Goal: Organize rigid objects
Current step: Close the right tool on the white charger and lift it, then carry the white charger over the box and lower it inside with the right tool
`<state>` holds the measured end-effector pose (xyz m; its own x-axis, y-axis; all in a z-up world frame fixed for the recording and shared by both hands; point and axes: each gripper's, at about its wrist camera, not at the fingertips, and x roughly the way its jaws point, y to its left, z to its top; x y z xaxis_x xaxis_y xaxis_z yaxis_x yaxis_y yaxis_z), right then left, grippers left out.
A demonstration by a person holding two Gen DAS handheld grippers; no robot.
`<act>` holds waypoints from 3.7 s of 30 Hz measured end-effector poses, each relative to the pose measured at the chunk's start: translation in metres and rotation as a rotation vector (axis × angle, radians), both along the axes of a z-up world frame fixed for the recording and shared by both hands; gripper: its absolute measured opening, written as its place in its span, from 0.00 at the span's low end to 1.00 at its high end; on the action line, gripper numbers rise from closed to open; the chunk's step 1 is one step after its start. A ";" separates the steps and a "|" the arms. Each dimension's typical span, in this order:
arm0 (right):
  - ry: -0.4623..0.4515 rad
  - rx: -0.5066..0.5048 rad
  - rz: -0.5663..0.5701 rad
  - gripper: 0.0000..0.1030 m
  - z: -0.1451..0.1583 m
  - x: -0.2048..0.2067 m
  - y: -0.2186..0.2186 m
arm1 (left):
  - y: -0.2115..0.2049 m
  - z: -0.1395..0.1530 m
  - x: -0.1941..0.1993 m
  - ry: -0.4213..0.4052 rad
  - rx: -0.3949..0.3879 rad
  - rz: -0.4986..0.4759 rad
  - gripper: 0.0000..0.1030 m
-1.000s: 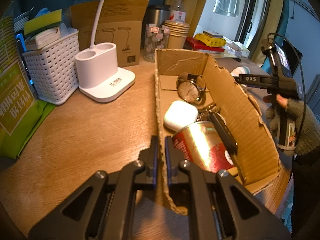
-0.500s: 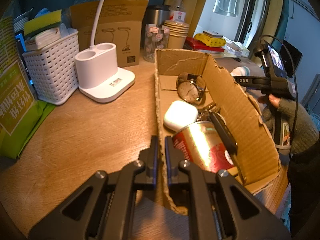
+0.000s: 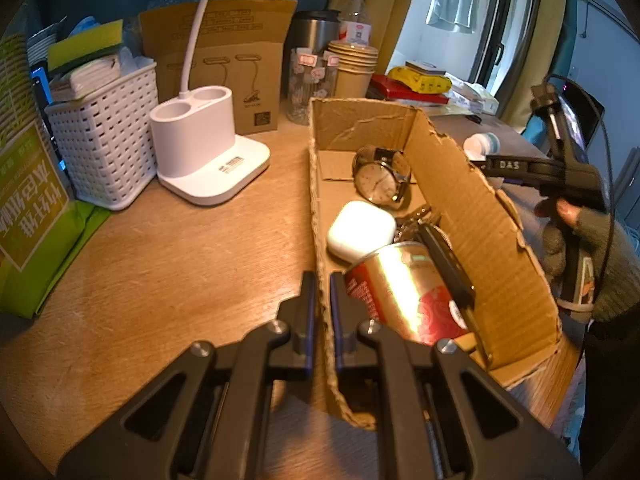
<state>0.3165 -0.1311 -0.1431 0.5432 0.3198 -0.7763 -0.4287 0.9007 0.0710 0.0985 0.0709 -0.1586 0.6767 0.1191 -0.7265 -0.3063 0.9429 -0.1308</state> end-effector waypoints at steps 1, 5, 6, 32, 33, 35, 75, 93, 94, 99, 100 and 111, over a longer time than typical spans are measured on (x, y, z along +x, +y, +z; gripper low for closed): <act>0.002 0.010 0.000 0.56 0.002 -0.002 -0.002 | 0.000 0.000 0.000 0.000 0.000 0.000 0.08; -0.003 0.013 0.002 0.55 0.006 -0.007 -0.006 | 0.001 0.000 -0.001 0.000 0.001 0.000 0.08; -0.007 0.003 0.005 0.55 0.005 -0.008 -0.006 | 0.001 0.000 -0.001 0.000 0.001 -0.001 0.08; -0.019 -0.052 0.006 0.51 -0.008 -0.004 0.000 | 0.000 0.000 0.000 0.000 0.001 0.000 0.08; -0.022 -0.045 0.009 0.50 -0.006 -0.006 0.000 | 0.001 0.000 0.000 -0.001 0.001 -0.001 0.08; -0.027 -0.028 0.015 0.50 0.000 -0.012 -0.001 | 0.000 0.000 0.000 0.000 0.001 -0.001 0.08; -0.140 0.108 0.395 0.50 0.073 -0.117 0.078 | 0.000 0.001 0.000 -0.002 0.001 -0.002 0.08; -0.078 0.056 0.444 0.50 0.043 -0.134 0.092 | 0.001 0.001 0.000 -0.002 0.001 -0.002 0.08; -0.075 0.053 0.442 0.50 0.042 -0.134 0.092 | 0.001 0.001 0.000 -0.002 0.001 -0.002 0.08; -0.058 0.026 0.441 0.50 0.035 -0.134 0.094 | 0.001 0.001 0.000 -0.003 0.001 -0.002 0.08; -0.059 0.019 0.437 0.50 0.034 -0.134 0.094 | 0.001 0.001 -0.001 -0.003 0.000 -0.002 0.08; -0.065 -0.027 0.430 0.50 0.032 -0.135 0.098 | 0.001 0.001 0.000 -0.003 -0.001 -0.002 0.08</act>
<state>0.1819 -0.0331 -0.1114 0.4133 0.5079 -0.7558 -0.7680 0.6403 0.0103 0.0982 0.0714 -0.1573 0.6791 0.1168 -0.7247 -0.3037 0.9435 -0.1326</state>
